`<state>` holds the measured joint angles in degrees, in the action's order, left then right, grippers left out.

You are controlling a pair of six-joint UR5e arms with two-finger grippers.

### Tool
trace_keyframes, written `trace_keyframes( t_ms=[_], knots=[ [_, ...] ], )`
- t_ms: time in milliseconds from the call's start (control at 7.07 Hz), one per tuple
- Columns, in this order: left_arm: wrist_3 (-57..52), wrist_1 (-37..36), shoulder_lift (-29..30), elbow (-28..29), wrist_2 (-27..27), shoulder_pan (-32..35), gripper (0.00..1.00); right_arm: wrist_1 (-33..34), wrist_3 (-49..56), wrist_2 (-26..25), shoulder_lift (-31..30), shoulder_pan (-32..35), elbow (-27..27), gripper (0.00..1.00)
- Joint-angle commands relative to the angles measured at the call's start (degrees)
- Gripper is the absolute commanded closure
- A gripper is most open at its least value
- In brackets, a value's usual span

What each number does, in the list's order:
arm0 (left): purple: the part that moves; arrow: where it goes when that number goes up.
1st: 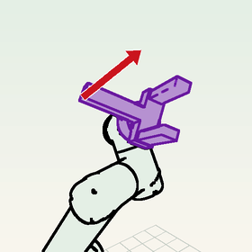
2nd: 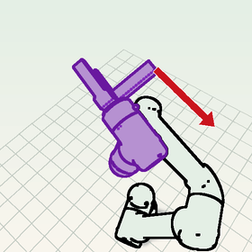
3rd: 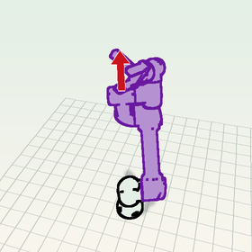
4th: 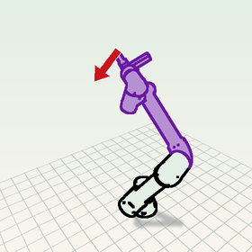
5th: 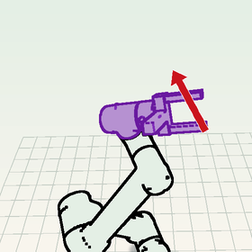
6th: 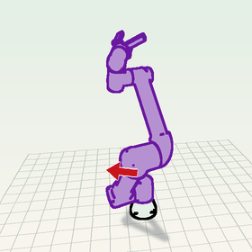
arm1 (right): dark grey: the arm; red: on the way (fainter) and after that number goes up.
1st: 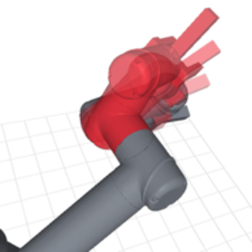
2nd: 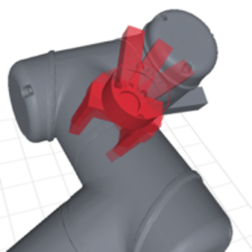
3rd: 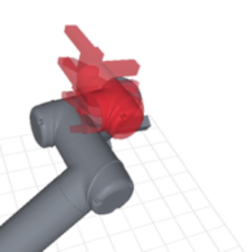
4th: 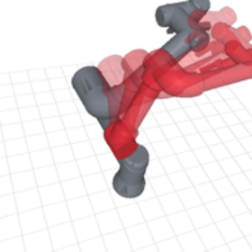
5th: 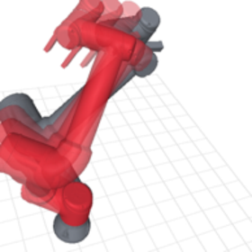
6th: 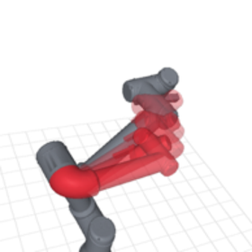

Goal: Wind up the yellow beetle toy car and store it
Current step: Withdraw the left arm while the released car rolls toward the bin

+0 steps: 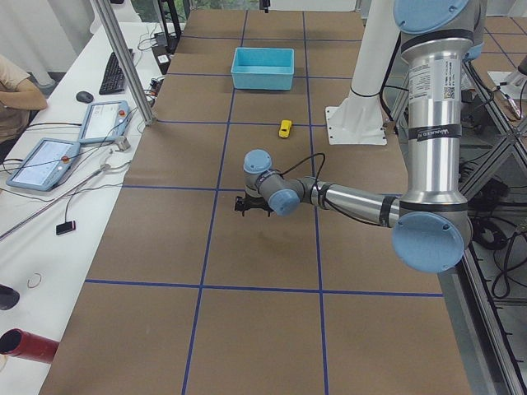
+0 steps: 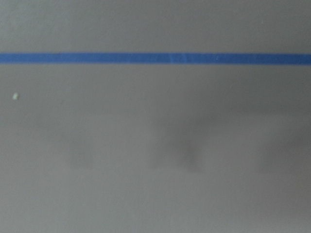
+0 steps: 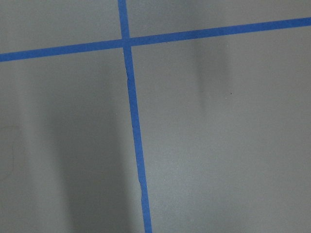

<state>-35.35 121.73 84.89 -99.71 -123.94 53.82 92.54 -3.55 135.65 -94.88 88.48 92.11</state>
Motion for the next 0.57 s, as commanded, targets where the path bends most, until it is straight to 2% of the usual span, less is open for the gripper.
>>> trace_keyframes(
  t_ms=[0, 141, 424],
  knots=[
    [10.75, -3.57, -2.87, 0.31, -3.57, 7.14, 0.0, -0.95, 2.82, -0.03, -0.13, 0.02, -0.09, 0.01],
    [18.92, -7.69, -3.75, 0.22, -6.2, 11.52, 0.0, -1.83, 3.03, -0.03, -0.13, 0.02, -0.44, 0.01],
    [31.0, -9.13, -4.81, 0.3, -6.32, 18.13, 0.0, -5.41, 3.12, -0.21, -0.92, 0.02, -0.18, 0.01]
  ],
)
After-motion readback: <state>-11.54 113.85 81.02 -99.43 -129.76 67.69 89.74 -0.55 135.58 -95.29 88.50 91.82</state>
